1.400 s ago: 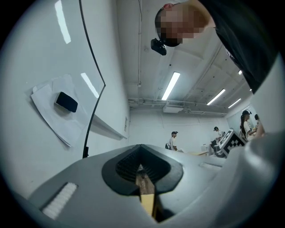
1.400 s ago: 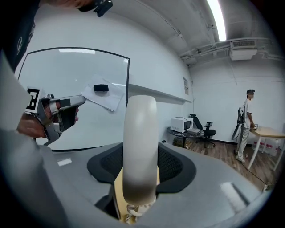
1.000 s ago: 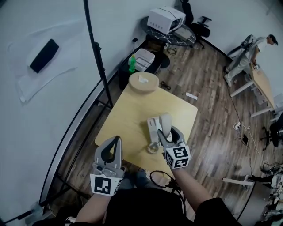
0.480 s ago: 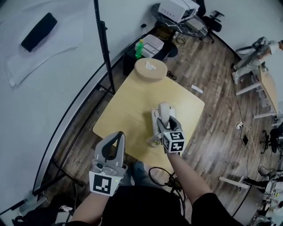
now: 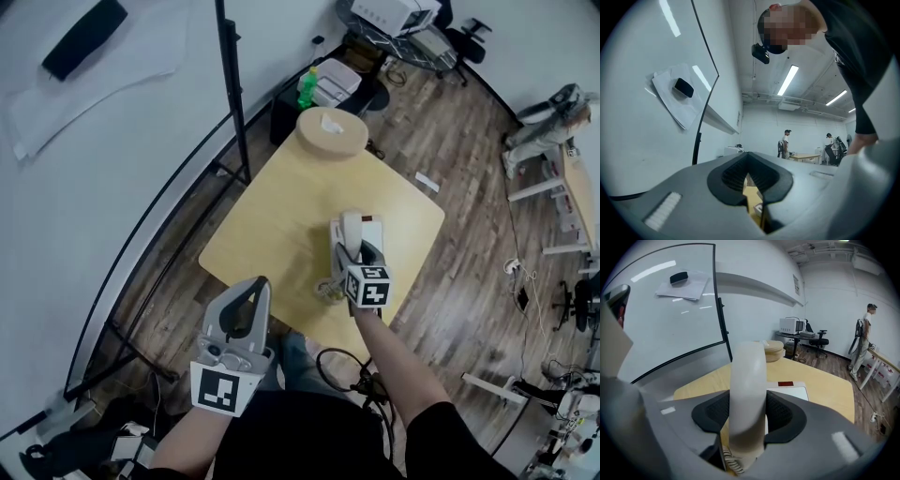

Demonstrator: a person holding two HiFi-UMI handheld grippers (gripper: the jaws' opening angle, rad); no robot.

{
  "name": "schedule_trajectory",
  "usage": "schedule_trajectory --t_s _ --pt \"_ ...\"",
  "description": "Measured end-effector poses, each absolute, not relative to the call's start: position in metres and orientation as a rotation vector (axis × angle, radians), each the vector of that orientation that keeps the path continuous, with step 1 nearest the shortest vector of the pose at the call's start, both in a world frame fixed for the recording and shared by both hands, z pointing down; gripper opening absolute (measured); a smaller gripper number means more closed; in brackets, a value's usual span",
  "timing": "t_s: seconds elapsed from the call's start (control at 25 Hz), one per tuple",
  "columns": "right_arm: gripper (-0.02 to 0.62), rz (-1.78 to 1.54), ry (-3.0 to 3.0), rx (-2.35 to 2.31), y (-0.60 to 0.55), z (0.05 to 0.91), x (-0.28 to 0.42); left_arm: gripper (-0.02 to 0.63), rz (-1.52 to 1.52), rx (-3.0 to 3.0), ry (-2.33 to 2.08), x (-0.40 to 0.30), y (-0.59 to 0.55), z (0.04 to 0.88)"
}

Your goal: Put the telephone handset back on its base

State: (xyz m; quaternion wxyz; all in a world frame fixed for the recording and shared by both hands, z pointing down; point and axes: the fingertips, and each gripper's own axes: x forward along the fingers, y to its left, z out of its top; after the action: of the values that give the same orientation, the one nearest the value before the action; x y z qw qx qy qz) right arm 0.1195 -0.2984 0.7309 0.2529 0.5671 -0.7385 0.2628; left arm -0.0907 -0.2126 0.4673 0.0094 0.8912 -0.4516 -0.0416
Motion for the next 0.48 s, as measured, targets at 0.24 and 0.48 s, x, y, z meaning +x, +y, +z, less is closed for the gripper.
schedule_trajectory --t_s 0.24,0.48 --pt "0.222 0.757 -1.966 1.525 -0.287 0.746 0.119 0.000 -0.129 2.777 -1.409 -0.091 -0.208 0.470" --pt "0.222 0.829 -1.898 1.517 -0.277 0.763 0.119 0.000 -0.132 2.779 -1.403 -0.091 -0.206 0.470"
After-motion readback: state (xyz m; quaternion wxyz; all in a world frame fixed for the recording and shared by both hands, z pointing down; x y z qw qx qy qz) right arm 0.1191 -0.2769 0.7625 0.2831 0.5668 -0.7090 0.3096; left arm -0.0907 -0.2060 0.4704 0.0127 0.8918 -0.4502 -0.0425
